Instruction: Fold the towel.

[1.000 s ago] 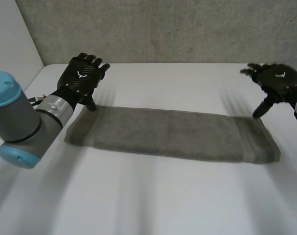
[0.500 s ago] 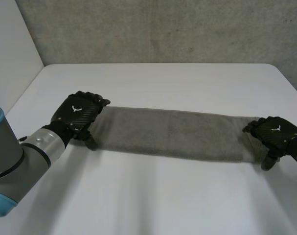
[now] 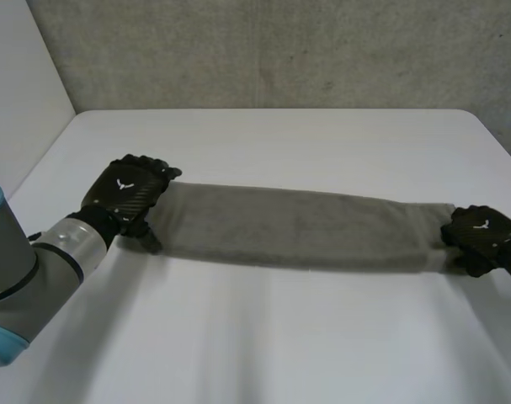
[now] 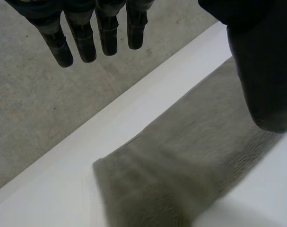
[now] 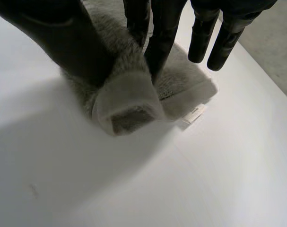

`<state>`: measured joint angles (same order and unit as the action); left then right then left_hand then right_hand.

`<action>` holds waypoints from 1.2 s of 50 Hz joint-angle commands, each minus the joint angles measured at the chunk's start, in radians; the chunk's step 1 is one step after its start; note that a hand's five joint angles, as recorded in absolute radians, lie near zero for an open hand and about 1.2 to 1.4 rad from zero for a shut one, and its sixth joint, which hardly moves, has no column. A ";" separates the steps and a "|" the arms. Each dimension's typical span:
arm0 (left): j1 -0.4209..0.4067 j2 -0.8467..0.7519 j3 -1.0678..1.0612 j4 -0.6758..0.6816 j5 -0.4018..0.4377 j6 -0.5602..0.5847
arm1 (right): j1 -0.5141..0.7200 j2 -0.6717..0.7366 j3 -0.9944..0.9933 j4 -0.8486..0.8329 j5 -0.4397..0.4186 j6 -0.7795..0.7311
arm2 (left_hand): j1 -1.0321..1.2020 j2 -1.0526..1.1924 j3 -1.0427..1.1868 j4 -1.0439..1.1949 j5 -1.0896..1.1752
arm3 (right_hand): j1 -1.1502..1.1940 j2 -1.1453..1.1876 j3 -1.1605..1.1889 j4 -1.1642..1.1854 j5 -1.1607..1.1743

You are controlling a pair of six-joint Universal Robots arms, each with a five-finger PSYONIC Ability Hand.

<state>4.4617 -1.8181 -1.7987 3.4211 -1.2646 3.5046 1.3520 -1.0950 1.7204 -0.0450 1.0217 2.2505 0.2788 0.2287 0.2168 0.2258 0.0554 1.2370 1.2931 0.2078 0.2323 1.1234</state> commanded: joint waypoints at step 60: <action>-0.166 -0.078 0.107 0.129 -0.159 -0.061 | 0.659 0.028 -0.300 -0.069 0.100 0.365 | -0.109 -0.059 -0.042 -0.051 -0.055 | -1.237 -1.293 -0.033 -0.058 -1.123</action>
<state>4.3323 -1.8678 -1.7142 3.5481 -1.4238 3.4416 2.1097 -0.9543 1.3456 -0.1256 1.1060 2.5442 0.2788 0.2287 0.2168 0.2258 0.0553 0.1022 0.0909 0.2077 0.2323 0.0646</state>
